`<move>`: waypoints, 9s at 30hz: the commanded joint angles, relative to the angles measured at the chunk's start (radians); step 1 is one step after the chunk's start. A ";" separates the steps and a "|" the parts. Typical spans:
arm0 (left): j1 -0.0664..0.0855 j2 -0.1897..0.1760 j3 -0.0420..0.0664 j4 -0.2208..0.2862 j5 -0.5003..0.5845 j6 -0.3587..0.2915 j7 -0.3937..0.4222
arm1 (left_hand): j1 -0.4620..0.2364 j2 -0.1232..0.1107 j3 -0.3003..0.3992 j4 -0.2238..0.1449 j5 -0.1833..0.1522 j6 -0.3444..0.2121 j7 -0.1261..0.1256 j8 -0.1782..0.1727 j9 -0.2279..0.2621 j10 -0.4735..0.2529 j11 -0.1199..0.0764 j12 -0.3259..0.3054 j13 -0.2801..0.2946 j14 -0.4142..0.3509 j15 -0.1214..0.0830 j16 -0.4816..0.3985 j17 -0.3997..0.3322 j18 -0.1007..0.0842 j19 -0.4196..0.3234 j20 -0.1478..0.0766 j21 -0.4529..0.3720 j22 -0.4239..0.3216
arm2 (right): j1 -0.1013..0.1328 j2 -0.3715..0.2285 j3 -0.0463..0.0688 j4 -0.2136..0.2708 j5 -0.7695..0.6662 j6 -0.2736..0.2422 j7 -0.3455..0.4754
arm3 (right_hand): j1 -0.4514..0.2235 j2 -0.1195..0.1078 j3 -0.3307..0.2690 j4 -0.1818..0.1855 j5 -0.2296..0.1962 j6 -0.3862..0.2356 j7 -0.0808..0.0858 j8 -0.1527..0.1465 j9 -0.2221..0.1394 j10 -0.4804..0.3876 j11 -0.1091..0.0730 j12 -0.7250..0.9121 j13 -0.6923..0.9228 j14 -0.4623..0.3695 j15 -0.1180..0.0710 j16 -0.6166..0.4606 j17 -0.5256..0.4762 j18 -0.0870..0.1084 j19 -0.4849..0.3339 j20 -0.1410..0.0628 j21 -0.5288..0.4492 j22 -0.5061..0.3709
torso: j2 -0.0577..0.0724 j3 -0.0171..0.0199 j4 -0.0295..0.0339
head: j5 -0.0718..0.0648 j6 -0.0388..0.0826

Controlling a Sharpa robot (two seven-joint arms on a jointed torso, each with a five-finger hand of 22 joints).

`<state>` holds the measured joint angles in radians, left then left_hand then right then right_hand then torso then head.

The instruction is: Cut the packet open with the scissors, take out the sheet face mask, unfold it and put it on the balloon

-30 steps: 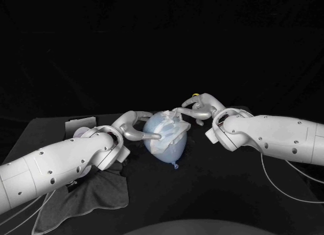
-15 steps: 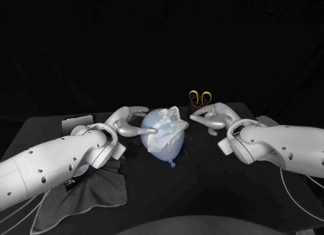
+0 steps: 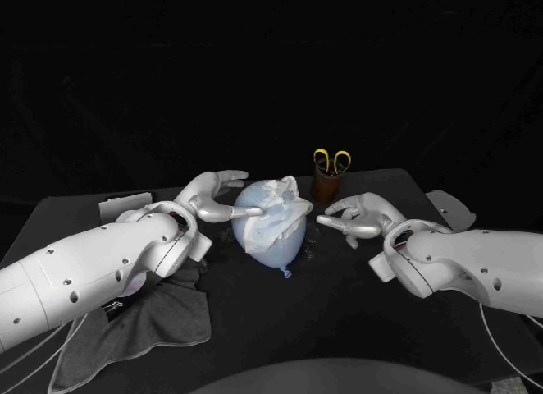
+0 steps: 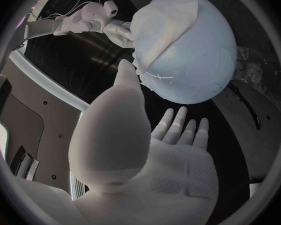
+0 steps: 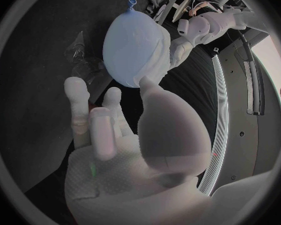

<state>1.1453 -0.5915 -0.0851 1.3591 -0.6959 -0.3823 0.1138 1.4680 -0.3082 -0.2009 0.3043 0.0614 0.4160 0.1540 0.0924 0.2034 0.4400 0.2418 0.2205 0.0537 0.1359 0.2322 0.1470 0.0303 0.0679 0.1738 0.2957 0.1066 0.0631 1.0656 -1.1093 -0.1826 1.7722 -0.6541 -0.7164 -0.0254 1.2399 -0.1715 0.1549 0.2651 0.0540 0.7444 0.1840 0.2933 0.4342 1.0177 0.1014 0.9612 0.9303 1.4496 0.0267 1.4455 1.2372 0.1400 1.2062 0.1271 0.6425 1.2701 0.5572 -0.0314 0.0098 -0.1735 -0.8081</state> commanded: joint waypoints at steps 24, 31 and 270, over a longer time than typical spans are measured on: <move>0.002 0.051 0.005 -0.034 -0.099 0.042 -0.108 | -0.020 -0.001 -0.022 -0.001 -0.001 -0.026 0.128 -0.012 -0.008 -0.024 0.005 -0.021 -0.001 -0.013 0.003 -0.015 -0.002 -0.008 -0.007 -0.001 -0.009 -0.003 | -0.026 0.087 0.001 0.007 -0.070 -0.001 -0.083 | -0.063 0.009 -0.338 0.035 -0.004 -0.084 0.014 0.110 -0.003 -0.079 0.014 0.010 -0.103 -0.029 0.014 -0.016 -0.047 0.031 -0.037 0.014 -0.113 -0.061 | 0.002 -0.0005 0.0015 | 0.003 -0.007; 0.002 0.054 0.005 -0.040 -0.089 0.036 -0.105 | 0.004 0.004 0.041 -0.002 0.002 -0.014 0.130 -0.007 -0.003 -0.011 0.007 -0.018 0.001 -0.002 0.005 -0.008 0.001 -0.008 -0.006 -0.001 -0.009 -0.003 | -0.026 0.110 0.003 -0.003 -0.061 -0.005 -0.084 | -0.109 -0.020 -0.354 0.036 -0.002 -0.086 0.013 0.125 -0.004 -0.082 0.014 0.018 -0.109 -0.029 0.014 -0.015 -0.046 0.031 -0.037 0.014 -0.113 -0.061 | 0.001 -0.0006 0.0014 | 0.002 -0.007; 0.002 0.075 0.001 -0.094 0.016 0.076 -0.138 | 0.041 0.037 0.112 -0.002 -0.004 0.050 0.136 0.023 0.019 0.057 0.016 -0.025 0.003 0.099 0.016 0.032 0.020 0.035 -0.006 -0.004 -0.012 -0.008 | -0.025 0.152 0.025 0.040 -0.186 -0.256 -0.068 | 0.042 0.104 0.389 -0.314 -0.005 0.279 -0.117 0.189 -0.015 0.553 -0.107 0.610 0.641 0.121 -0.091 0.125 0.334 -0.058 0.213 -0.081 0.497 0.190 | 0.001 -0.0013 0.0006 | -0.023 -0.022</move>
<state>1.1478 -0.5191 -0.0822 1.2657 -0.6828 -0.3265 -0.0240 1.5012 -0.2752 -0.0947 0.3034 0.0612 0.4643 0.1555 0.1087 0.2224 0.4935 0.2573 0.1964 0.0552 0.2307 0.2485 0.1818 0.0504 0.0832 0.1628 0.2913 0.0958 0.0557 1.0410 -0.9484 -0.1578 1.8020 -0.8436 -0.9650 -0.0953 1.2784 -0.0699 0.5385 -0.0487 0.0437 1.0162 0.0663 0.4767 0.4083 1.4665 0.0000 1.5673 1.3081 1.4665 -0.0576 1.5638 1.3073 0.0833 1.4151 0.0516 1.1325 1.3073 0.5586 -0.0323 0.0107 -0.1979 -0.8284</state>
